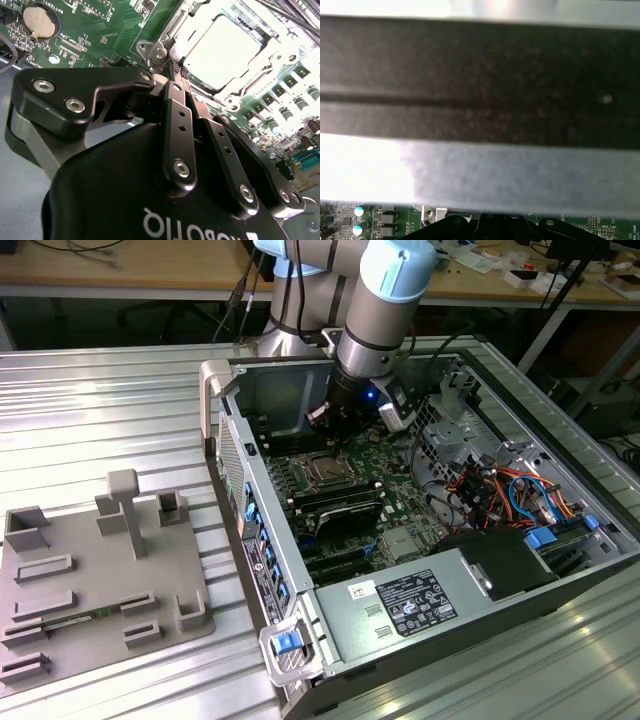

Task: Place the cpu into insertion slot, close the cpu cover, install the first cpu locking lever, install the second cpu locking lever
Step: 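Install the first cpu locking lever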

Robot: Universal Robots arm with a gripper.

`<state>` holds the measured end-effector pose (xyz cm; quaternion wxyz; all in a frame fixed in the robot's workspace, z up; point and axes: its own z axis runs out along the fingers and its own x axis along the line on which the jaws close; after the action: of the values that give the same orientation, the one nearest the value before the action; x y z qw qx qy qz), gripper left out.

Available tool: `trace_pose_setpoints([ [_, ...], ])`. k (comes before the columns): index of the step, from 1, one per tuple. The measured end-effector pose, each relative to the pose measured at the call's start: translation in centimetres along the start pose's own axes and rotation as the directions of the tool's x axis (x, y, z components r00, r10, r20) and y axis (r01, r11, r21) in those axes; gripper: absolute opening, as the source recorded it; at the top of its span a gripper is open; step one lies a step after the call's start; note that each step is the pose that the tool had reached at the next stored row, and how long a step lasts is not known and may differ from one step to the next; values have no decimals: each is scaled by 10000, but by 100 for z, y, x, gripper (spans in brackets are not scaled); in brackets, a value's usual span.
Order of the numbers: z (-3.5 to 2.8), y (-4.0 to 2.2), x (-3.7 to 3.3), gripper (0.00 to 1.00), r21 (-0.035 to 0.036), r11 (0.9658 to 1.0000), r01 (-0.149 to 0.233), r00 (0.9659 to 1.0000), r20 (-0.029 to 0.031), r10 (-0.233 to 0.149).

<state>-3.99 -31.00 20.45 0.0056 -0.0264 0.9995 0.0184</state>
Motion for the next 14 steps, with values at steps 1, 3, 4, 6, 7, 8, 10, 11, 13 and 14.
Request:
trace_pose_setpoints([
  [1, 2, 0, -1, 11, 2, 10000, -2, 10000, -1, 2],
  [3, 11, 0, -5, 11, 14, 10000, -3, 10000, -4, 3],
  [4, 14, -1, -7, 11, 17, 10000, -1, 10000, -3, 1],
  [6, 21, -1, -9, 11, 22, 10000, -3, 10000, -2, 3],
  [7, 28, -1, -12, 11, 24, 10000, -2, 10000, -4, 2],
  [8, 31, -1, -13, 11, 24, 10000, -2, 10000, -3, 2],
  [10, 37, -2, -14, 11, 21, 10000, -1, 10000, -1, 1],
  [11, 37, -2, -15, 11, 23, 10000, -2, 10000, -2, 2],
  [13, 38, -2, -16, 11, 23, 10000, -2, 10000, -3, 2],
  [14, 38, -3, -16, 11, 22, 10000, -2, 10000, -2, 2],
])
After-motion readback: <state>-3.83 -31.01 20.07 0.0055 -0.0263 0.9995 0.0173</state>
